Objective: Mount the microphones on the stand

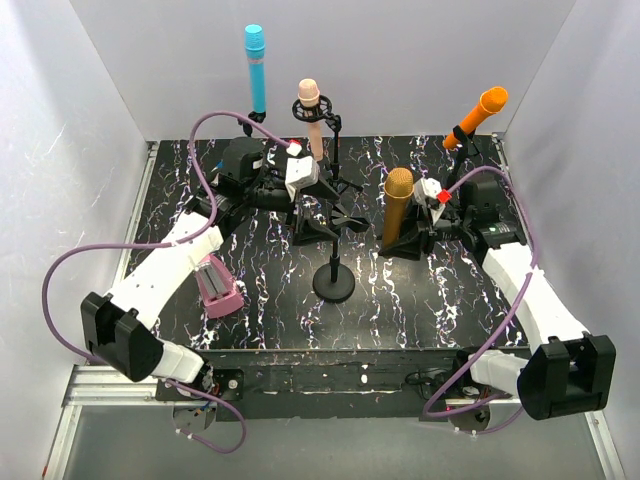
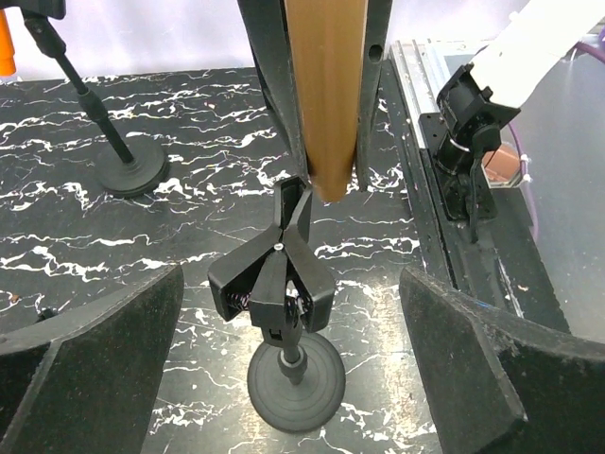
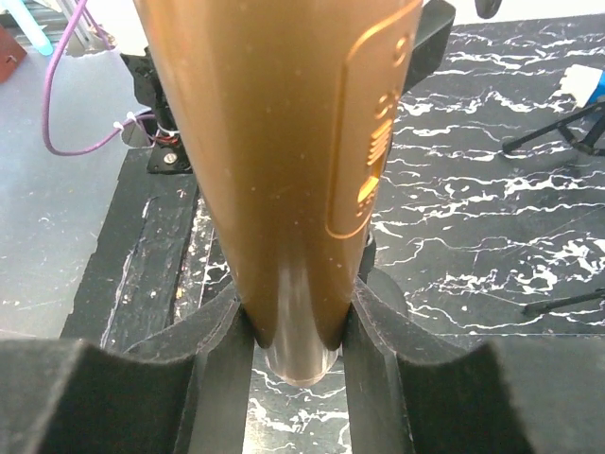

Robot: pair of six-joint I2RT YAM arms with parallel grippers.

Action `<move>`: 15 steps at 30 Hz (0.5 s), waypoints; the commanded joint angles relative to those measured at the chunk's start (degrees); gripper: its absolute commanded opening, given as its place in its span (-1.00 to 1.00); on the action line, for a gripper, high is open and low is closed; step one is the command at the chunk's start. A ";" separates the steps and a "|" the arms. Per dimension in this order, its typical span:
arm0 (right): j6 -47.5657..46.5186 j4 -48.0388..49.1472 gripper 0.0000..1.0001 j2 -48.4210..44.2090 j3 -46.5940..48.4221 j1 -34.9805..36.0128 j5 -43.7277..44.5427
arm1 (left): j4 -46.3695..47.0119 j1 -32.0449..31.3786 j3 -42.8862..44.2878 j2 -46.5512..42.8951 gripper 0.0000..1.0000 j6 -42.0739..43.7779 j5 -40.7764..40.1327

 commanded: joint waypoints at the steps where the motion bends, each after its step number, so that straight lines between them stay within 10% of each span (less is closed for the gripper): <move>1: -6.64 -5.17 -0.92 1.06 2.48 1.91 1.70 | -0.23 0.12 0.73 0.48 0.96 4.25 0.93; 15: -9.19 -6.93 -0.92 3.52 3.18 3.15 3.11 | 2.14 0.03 -0.06 2.85 0.92 2.93 0.40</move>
